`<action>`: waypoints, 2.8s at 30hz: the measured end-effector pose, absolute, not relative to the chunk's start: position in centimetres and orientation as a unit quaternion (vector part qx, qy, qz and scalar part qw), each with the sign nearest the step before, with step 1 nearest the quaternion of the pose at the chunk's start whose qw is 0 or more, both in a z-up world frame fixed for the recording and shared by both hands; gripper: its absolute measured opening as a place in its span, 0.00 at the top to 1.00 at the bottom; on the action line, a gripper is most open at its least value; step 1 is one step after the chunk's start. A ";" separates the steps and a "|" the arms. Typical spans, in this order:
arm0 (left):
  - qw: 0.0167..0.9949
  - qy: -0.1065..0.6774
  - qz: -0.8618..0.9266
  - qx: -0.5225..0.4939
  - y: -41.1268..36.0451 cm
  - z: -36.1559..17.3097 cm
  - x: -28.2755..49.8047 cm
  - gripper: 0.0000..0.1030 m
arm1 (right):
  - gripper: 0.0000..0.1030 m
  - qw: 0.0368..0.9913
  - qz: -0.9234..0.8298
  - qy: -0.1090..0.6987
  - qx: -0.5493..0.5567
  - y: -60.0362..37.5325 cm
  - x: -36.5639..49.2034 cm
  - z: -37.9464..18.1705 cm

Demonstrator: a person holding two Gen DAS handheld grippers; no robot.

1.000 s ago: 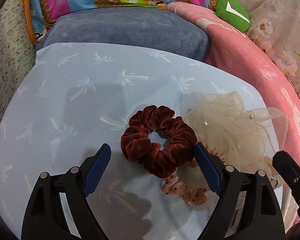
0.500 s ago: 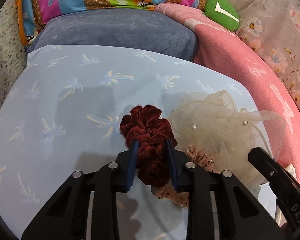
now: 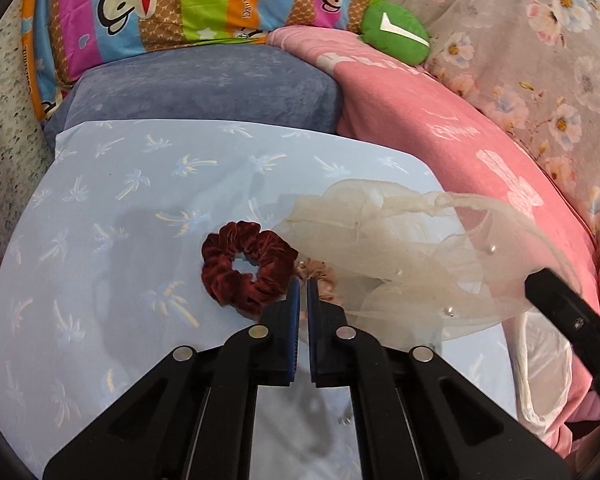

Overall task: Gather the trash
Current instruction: 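Grasp the red velvet scrunchie with the left tool while the right holds the tulle bow, then carry the scrunchie and tulle bow over the wastebasket and open both tools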

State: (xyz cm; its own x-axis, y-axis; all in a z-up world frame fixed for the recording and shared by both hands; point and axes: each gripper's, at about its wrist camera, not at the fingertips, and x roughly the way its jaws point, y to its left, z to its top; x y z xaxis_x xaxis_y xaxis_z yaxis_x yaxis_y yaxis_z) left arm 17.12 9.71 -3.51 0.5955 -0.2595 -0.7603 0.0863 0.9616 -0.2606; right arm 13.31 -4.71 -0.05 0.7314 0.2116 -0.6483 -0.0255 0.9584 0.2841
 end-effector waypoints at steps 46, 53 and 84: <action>0.837 0.509 -0.039 -0.200 14.6 -10.6 21.0 0.83 | 0.99 0.918 0.048 0.368 0.137 -5.9 12.8 -0.8; 0.847 0.498 -0.052 -0.178 14.3 -8.7 18.1 0.87 | 0.99 0.921 0.065 0.359 0.137 -4.9 11.6 0.8; 0.869 0.440 -0.221 -0.052 -2.3 1.6 8.4 0.87 | 0.99 0.957 -0.042 0.223 0.183 -19.8 -0.9 10.6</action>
